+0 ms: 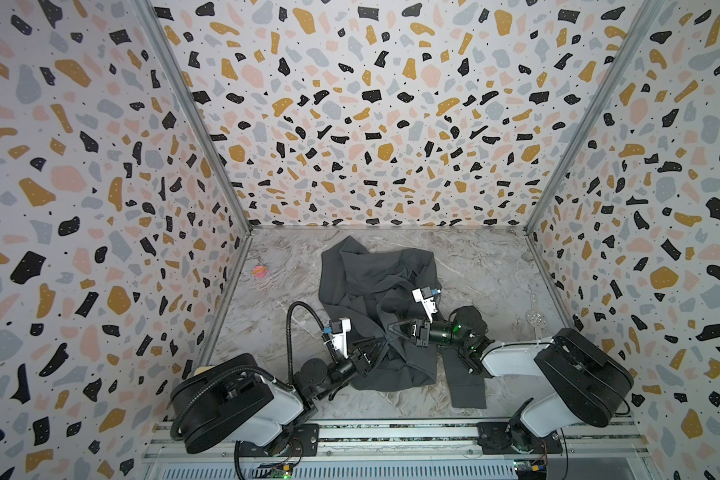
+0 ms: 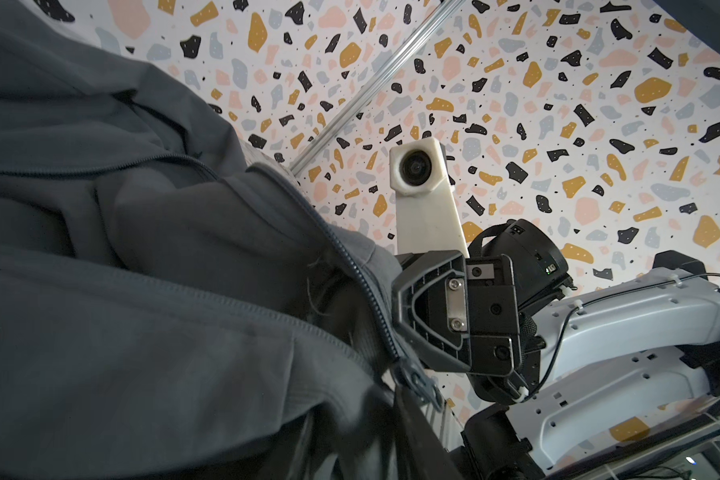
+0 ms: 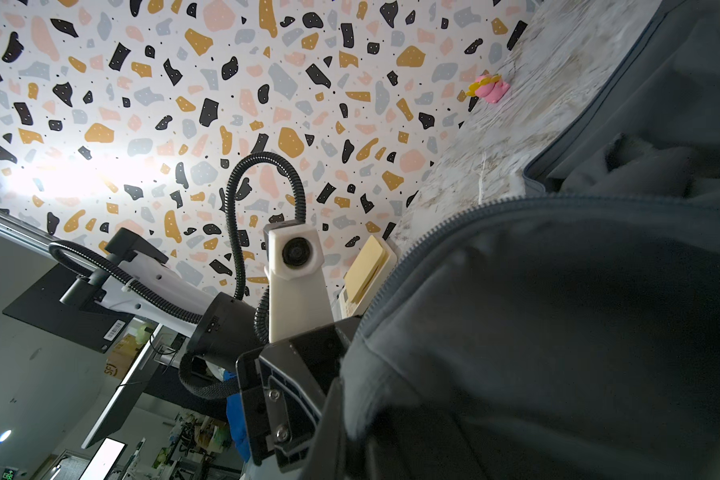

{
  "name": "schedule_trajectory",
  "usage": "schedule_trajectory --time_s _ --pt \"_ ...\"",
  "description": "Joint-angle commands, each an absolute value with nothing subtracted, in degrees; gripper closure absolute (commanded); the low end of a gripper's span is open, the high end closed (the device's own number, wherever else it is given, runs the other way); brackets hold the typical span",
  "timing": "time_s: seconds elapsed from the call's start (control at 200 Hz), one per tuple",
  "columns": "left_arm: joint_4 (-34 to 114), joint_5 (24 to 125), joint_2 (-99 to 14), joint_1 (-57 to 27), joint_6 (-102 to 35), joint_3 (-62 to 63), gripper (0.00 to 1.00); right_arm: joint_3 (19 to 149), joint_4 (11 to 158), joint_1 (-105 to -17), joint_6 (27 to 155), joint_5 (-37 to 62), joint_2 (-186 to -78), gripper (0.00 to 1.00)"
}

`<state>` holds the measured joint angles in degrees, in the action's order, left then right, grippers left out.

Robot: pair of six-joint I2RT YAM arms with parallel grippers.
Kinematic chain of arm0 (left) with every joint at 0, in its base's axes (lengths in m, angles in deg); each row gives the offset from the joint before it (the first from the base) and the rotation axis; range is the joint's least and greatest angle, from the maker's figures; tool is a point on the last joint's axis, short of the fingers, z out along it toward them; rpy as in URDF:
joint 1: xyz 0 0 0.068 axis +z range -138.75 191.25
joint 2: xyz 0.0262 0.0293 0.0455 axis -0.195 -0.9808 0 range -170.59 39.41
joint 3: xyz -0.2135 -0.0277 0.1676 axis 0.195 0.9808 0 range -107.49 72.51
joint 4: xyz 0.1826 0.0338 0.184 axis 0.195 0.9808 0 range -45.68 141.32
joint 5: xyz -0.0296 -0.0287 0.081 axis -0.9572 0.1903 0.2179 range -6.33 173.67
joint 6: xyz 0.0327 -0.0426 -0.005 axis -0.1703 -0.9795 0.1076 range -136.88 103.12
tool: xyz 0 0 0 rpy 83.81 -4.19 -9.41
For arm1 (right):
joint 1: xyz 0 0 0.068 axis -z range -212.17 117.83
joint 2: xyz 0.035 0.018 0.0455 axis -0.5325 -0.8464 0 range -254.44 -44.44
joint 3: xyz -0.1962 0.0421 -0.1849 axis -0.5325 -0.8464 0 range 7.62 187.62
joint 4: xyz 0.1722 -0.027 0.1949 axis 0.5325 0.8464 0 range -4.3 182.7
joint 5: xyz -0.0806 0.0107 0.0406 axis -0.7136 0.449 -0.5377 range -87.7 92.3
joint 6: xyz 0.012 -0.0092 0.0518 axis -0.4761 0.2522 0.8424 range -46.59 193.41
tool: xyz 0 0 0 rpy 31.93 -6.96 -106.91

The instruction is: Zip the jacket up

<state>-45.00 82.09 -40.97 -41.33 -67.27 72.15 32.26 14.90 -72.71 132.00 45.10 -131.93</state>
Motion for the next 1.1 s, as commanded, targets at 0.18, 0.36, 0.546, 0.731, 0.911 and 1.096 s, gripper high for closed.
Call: schedule_trajectory --time_s 0.18,0.36,0.546,0.731,0.911,1.096 --pt "-56.52 80.28 -44.86 -41.48 -69.88 72.47 0.71 32.30 13.76 -72.96 130.45 44.03 -131.55 1.00" --pt "-57.02 80.41 -45.86 -41.48 -70.84 72.12 1.00 32.73 22.64 -72.60 125.16 43.09 -128.37 1.00" --pt "-57.42 80.93 -45.16 -41.43 -71.41 72.42 1.00 32.27 34.94 -72.52 115.90 38.51 -121.76 1.00" --pt "-58.54 81.07 -44.88 -41.49 -72.35 71.77 1.00 28.18 25.15 -72.82 118.56 35.79 -119.63 1.00" --pt "-61.31 80.79 -44.25 -41.44 -74.16 71.52 1.00 26.13 20.93 -73.31 117.99 32.37 -117.78 1.00" --pt "-56.85 81.26 -39.74 -41.49 -73.45 71.61 1.00 25.28 21.71 -73.31 116.47 30.34 -115.44 1.00"
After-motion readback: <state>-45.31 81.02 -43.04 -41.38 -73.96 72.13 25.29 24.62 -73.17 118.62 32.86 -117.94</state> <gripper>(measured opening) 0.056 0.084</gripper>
